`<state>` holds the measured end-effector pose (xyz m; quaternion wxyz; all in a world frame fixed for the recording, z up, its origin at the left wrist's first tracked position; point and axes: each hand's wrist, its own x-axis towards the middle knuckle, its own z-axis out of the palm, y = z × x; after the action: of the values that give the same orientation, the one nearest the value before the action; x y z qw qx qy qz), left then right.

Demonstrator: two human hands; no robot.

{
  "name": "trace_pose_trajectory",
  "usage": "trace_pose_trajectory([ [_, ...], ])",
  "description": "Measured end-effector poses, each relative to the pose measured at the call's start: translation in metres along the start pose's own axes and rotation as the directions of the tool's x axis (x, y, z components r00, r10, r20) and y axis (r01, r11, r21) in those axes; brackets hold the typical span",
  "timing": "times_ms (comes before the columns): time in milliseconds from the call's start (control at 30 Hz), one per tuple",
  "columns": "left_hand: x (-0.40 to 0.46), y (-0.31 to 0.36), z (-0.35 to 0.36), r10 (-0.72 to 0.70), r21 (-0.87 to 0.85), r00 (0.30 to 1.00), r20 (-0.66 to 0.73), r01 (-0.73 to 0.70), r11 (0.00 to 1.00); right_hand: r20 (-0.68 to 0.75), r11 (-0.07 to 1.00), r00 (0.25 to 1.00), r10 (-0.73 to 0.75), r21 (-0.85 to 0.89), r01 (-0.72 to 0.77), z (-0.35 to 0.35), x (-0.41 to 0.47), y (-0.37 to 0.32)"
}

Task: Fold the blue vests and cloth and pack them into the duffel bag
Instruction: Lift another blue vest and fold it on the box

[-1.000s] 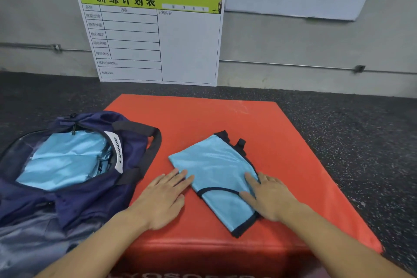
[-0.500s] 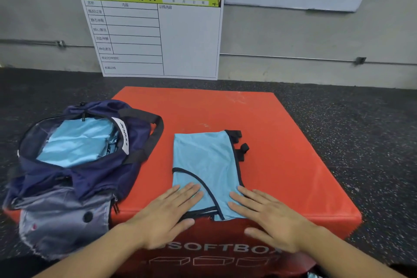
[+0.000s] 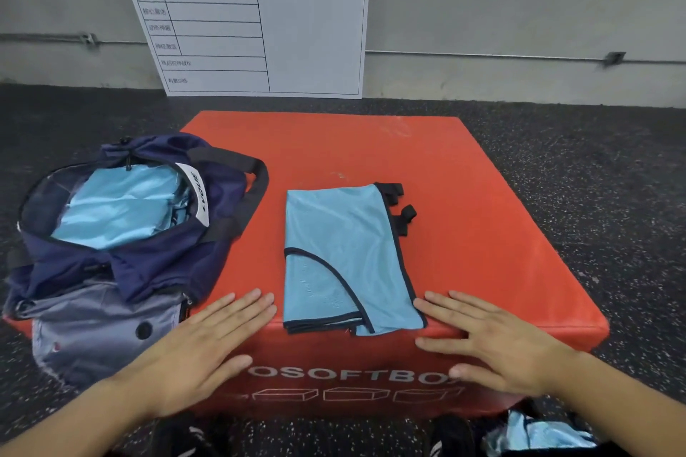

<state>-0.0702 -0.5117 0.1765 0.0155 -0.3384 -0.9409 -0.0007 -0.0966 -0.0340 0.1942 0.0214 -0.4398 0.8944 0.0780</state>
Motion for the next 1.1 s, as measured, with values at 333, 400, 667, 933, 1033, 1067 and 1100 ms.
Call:
trace_pose_trajectory([
  [333,0.028,-0.001,-0.003,0.070,0.035,0.998,-0.002,-0.070,0.997,-0.071,0.995,0.995,-0.074,-0.076,0.069,0.001,0.042,-0.014],
  [400,0.029,0.000,-0.007,0.081,0.027,0.997,-0.011,-0.081,0.996,-0.075,0.993,0.993,-0.089,-0.086,0.082,-0.002,0.048,-0.015],
  [667,0.015,-0.007,-0.003,0.069,0.023,0.997,-0.017,-0.069,0.997,-0.181,0.999,0.983,-0.042,-0.021,0.039,0.001,0.055,-0.013],
  [933,0.040,0.011,-0.011,0.230,0.098,0.970,-0.080,-0.222,0.970,-0.485,0.965,0.873,0.048,0.249,0.085,-0.028,0.076,-0.008],
  [1033,0.054,0.017,-0.012,0.262,0.135,0.962,-0.079,-0.250,0.959,-0.529,0.881,0.825,0.198,0.466,0.087,-0.043,0.089,0.000],
  [1067,0.059,0.019,-0.013,0.256,0.132,0.964,-0.076,-0.245,0.960,-0.517,0.844,0.824,0.231,0.527,0.095,-0.048,0.094,0.004],
  [1100,0.064,0.020,-0.014,0.242,0.117,0.967,-0.075,-0.232,0.966,-0.502,0.801,0.825,0.260,0.590,0.106,-0.053,0.100,0.010],
])
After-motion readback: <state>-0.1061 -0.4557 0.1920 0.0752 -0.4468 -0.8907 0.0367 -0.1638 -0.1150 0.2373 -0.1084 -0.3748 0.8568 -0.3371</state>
